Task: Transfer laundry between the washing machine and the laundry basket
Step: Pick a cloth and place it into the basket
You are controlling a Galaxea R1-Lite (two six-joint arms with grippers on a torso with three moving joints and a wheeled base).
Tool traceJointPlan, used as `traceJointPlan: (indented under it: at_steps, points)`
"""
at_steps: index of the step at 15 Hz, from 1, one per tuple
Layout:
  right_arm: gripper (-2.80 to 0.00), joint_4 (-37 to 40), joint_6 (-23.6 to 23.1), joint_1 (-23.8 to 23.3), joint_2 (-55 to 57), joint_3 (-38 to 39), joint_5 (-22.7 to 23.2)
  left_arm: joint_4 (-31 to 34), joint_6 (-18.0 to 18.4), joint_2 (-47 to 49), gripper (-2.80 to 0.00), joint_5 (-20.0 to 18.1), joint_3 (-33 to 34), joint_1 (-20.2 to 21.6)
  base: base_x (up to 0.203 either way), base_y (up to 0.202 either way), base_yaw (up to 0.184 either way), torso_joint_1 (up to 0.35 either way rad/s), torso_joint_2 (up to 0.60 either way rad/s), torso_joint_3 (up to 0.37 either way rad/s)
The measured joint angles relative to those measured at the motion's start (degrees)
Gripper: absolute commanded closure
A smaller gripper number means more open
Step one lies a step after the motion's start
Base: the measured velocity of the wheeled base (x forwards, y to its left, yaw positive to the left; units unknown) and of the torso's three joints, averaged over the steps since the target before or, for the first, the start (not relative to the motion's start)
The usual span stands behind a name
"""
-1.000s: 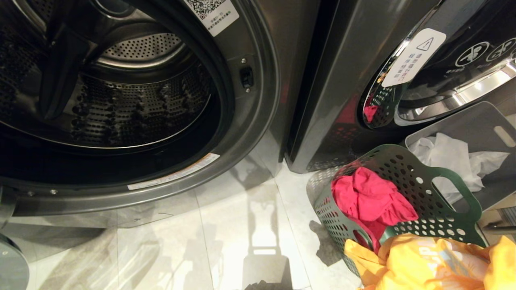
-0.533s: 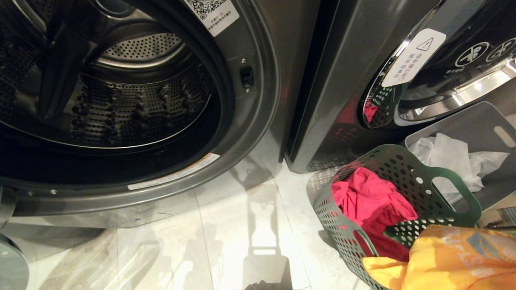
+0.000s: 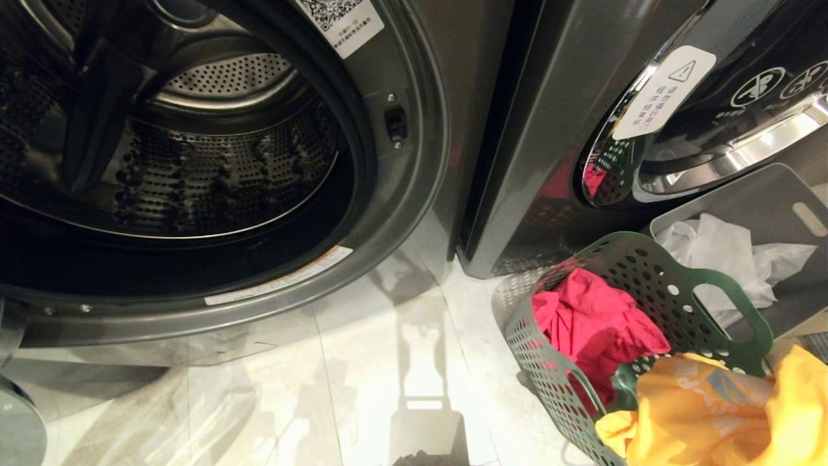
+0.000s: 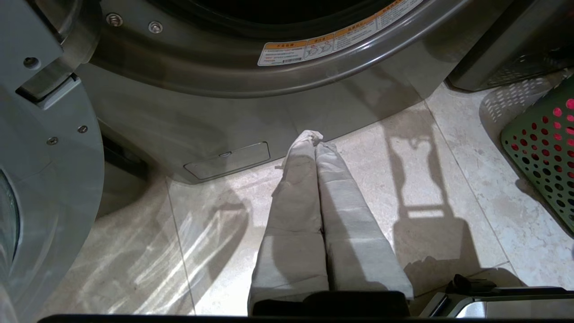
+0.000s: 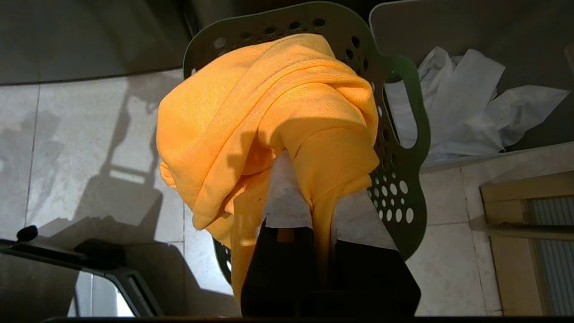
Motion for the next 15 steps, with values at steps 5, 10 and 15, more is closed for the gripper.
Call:
traceJointPlan:
  at_steps: [5,10,15]
  points:
    - [0.00,-0.33,-0.11,0.06,9.80,-2.17,-0.38,0.02,0.14,0.00,0.00,0.00,0.00,0.00,0.000,0.000,0.000,0.000,0.00,0.000]
    - [0.00,-5.97,0.11,-0.10,25.47,-7.97,-0.84,0.00,0.17,0.00,0.00,-0.02,0.00,0.00,0.000,0.000,0.000,0.000,0.00,0.000]
    - [0.00,-21.12,0.29,-1.15,44.17,-9.51,-5.12,0.00,0.15,0.00,0.00,0.00,0.00,0.00,0.000,0.000,0.000,0.000,0.00,0.000]
